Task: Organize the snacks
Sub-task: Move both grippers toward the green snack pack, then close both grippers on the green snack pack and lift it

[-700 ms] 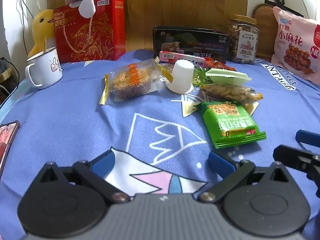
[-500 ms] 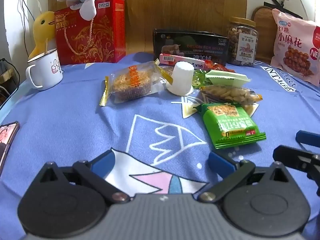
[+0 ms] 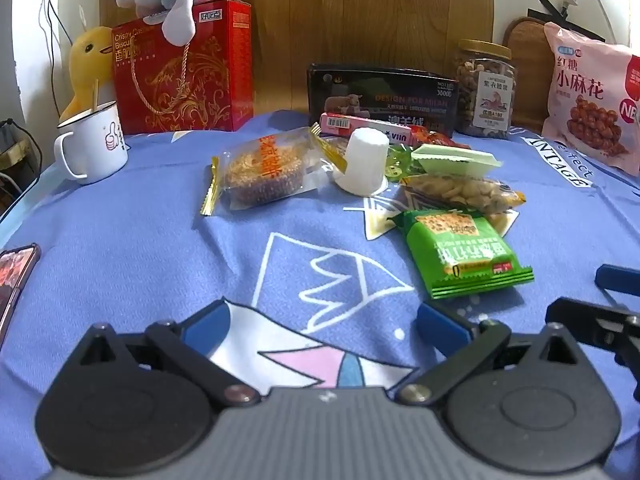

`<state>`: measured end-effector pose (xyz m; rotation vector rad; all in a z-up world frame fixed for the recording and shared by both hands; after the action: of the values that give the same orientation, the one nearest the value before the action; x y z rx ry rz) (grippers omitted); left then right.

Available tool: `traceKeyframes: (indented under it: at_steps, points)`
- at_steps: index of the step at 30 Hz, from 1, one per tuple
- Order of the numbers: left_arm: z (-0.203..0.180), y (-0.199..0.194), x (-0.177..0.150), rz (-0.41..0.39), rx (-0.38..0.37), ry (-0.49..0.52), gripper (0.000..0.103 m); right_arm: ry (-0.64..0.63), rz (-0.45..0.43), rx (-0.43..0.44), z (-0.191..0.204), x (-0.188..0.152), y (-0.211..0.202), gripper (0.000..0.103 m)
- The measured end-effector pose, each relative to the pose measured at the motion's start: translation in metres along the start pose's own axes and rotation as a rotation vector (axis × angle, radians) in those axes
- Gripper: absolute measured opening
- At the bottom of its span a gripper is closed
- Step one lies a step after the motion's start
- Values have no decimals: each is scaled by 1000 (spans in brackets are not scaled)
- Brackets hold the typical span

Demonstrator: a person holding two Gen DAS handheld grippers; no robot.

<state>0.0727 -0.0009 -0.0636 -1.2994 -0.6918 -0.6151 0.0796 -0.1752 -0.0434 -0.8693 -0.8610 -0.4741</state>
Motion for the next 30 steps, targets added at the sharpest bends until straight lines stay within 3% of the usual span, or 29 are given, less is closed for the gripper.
traceKeyframes:
  at_steps: [6,13,16,18,20,21,23,25,27,30]
  points:
    - [2,0,0,6,-16,11,103,-7,3,-7,0,-1,0,103]
    - [32,-11,27,-2,-169,-30,103,-117,100,17,8,0,6,101]
    - [32,-8,40,58,-305,-82,103,-172,141,64,14,9,11,88]
    - [23,1,49,128,-396,-112,95,-198,168,84,18,16,20,71]
    - [7,9,51,195,-486,-120,81,-202,202,127,22,19,28,63]
    - [-1,13,50,226,-522,-121,79,-204,222,153,24,19,33,60]
    - [-20,23,43,288,-559,-103,71,-228,246,177,30,16,40,58]
    - [-31,24,44,263,-571,-69,70,-269,253,185,35,13,47,53]
    - [-42,21,44,272,-572,-35,57,-309,256,198,42,12,51,36]
    - [-38,10,47,282,-550,-25,55,-307,256,221,52,21,46,36]
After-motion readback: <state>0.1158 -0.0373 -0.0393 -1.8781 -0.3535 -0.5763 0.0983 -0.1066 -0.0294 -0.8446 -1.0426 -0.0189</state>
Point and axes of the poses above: each gripper's, at about its wrist camera, not at the fingertips, and y roughly the way its jaws point, z to its left, x to its top, the point moved 10 cm from there along y, roughly the way its jaws point, and after that the axes turned 10 degrees about x, right-handed, at the moved point
